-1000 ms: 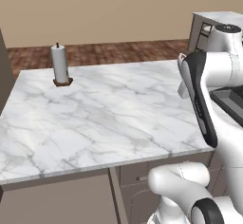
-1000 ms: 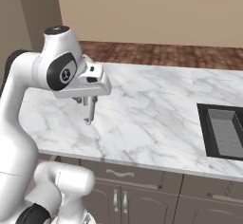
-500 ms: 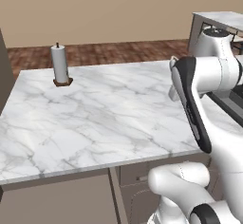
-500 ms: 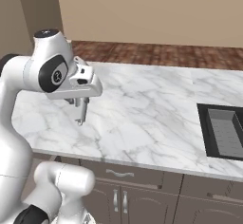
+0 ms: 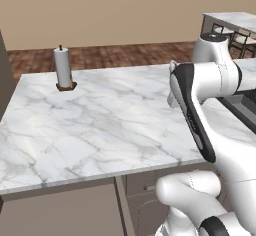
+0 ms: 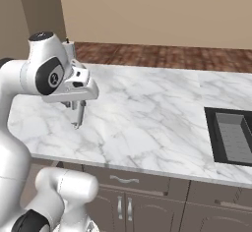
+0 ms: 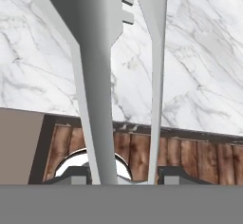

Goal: Take the tongs from the drawer on the left and place them on the dining counter next to the tray containing the hot dog.

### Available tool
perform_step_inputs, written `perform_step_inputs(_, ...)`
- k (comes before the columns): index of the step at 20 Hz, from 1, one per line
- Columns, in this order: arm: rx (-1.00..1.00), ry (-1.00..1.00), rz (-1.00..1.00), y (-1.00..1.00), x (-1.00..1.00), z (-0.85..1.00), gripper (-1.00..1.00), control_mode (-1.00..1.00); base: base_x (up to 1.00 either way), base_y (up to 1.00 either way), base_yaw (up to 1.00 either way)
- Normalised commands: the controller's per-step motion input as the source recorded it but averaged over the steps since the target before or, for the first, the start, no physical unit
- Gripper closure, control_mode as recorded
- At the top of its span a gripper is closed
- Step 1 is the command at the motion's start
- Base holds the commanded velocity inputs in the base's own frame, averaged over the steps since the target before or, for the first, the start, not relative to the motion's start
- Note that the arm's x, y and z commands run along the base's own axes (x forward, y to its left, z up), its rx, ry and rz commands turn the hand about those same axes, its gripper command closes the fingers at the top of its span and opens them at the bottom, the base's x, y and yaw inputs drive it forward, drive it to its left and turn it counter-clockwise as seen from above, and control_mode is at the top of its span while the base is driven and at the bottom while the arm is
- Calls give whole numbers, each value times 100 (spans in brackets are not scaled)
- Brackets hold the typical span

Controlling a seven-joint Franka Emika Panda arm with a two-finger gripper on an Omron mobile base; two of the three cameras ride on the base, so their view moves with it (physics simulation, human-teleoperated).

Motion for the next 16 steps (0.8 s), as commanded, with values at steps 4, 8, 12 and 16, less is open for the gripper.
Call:
perform_step_inputs(4, 0, 0, 0, 17, 3, -6, 100, -100, 0, 0, 0)
perform_step_inputs(8, 0, 0, 0, 15, 0, -9, 100, -100, 0, 0, 0)
perform_step_inputs(12, 0, 1, 0, 3, 0, -8, 100, 100, 0, 0, 0)
perform_step_inputs(16, 0, 0, 0, 0, 0, 0, 100, 100, -3, 0, 0)
